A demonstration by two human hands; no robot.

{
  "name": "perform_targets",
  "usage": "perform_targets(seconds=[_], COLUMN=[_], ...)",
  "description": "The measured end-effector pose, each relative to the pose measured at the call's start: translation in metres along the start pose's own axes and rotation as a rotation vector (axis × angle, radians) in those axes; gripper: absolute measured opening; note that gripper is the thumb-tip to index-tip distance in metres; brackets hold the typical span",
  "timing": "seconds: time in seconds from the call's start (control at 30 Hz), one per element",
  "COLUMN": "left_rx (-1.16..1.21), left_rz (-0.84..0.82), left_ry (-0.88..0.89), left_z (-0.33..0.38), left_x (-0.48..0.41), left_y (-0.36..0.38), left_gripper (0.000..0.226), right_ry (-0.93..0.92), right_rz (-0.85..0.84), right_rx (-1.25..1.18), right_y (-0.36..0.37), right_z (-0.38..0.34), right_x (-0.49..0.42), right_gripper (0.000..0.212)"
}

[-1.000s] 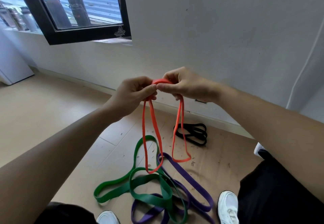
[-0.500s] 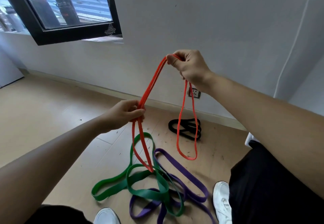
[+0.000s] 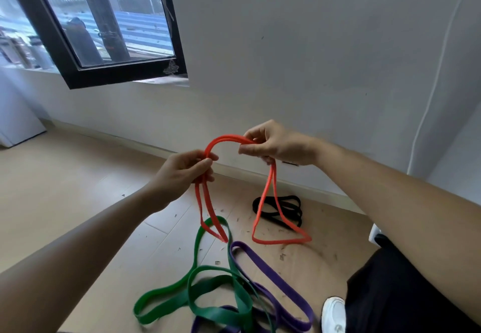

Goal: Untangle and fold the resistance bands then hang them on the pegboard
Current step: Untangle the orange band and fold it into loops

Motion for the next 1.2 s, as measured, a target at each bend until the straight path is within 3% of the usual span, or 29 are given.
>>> perform_targets(seconds=[0.2,0.33,0.47,0.67,0.83,0.93,1.07,1.2], left_rx=[-0.112,-0.152,-0.355,-0.506,-0.376,-0.169,0.040,-0.049], left_rz=[-0.167,-0.203,-0.310,-0.405,-0.421,-0.374,-0.194,0.132], left_ry=[-0.010,-0.057,-0.153,-0.313,-0.419,-0.448,-0.464,-0.414], left_z=[-0.007,-0.019,-0.044,-0.075,-0.083,-0.083,-0.078,-0.077], left_x=[0.006,0.007,0.013,0.022,0.025,0.021,0.015,0.010], left_y=[0.016,0.024,0.026,0.010,-0.006,-0.015,-0.027,-0.047], left_gripper=[0.016,0.012,0.009,0.016,0.010,0.017,0.023,0.020], right_ry=[-0.144,-0.181,-0.144,0.021,0.146,0.224,0.302,0.353], right_rz=[0.264,0.492,0.751,0.895,0.907,0.923,0.899,0.870], right_rx=[-0.218,-0.222,-0.196,-0.175,-0.106,-0.106,-0.082,-0.080], right_y=[-0.022,-0.039,-0.065,-0.089,-0.100,-0.105,-0.109,-0.112], right_z=[-0.019,-0.023,-0.016,0.020,0.055,0.077,0.099,0.111], right_x=[0.000,-0.001,0.004,0.008,0.012,0.014,0.017,0.020], right_gripper=[0.024,0.030,0.028,0.018,0.026,0.018,0.018,0.015])
Point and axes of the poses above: each hand's wrist, its own x-axis away from the middle knuckle, its own y-axis out of the palm, z = x × y, the point moved 5 cm from there along -x, towards the middle knuckle, and after that the axes turned 5 degrees about z, right-handed, at the moved point
